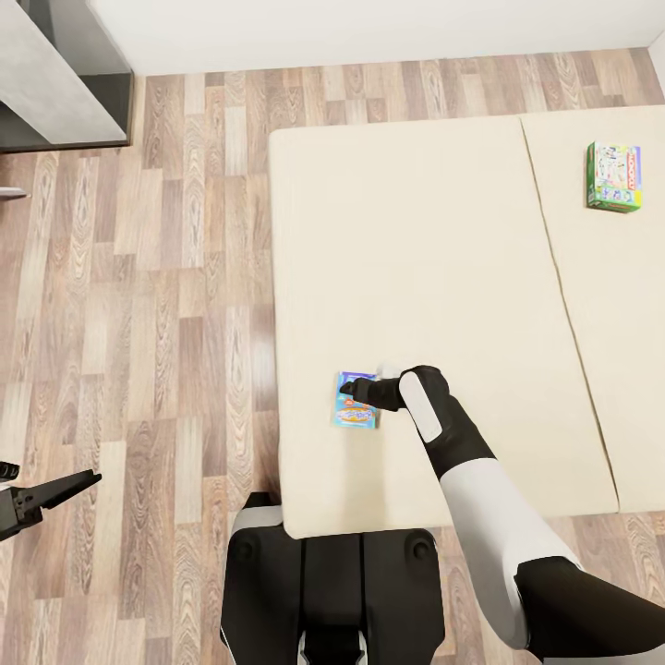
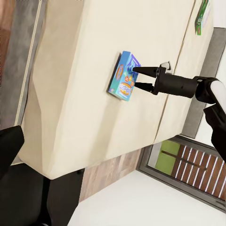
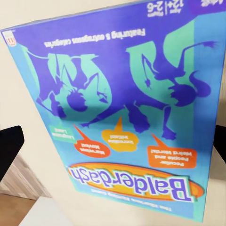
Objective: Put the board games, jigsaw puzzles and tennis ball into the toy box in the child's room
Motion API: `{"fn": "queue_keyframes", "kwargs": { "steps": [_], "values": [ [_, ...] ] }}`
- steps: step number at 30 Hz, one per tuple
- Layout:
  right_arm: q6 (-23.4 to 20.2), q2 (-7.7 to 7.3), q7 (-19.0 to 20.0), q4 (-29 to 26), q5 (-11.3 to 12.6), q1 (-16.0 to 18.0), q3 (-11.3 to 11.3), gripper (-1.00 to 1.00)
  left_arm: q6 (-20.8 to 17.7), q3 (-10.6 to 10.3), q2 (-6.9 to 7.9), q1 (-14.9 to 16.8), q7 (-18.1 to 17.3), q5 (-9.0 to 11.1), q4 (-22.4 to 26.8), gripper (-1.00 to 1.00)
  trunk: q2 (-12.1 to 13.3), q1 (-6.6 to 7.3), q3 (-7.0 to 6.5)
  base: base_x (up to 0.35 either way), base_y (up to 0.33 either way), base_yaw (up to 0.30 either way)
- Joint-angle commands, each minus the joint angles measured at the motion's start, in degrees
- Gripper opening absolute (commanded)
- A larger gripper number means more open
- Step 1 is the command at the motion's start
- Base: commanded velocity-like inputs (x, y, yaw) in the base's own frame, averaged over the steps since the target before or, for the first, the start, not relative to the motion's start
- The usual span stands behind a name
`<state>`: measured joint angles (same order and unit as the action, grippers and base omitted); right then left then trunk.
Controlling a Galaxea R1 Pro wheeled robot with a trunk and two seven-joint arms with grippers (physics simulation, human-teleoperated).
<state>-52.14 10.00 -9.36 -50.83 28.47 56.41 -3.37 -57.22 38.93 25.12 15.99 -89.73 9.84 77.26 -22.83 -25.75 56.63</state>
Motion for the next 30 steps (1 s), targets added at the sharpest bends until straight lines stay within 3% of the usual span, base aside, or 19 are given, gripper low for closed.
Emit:
{"fn": "queue_keyframes", "kwargs": {
  "steps": [1,30],
  "values": [
    [-0.1,0.0,-0.57,-0.06,0.63,0.02,-0.06,1.0,-0.61,0.01,0.01,0.01,-0.27,-0.08,0.0,1.0,-0.09,-0.04,0.06,0.0,0.086,0.0],
    [1.42,0.0,-0.57,0.29,0.71,0.02,-0.06,1.0,-0.7,0.01,0.01,0.01,-0.27,-0.08,-0.01,1.0,-0.09,-0.04,0.06,0.0,0.031,0.0]
  ]
}}
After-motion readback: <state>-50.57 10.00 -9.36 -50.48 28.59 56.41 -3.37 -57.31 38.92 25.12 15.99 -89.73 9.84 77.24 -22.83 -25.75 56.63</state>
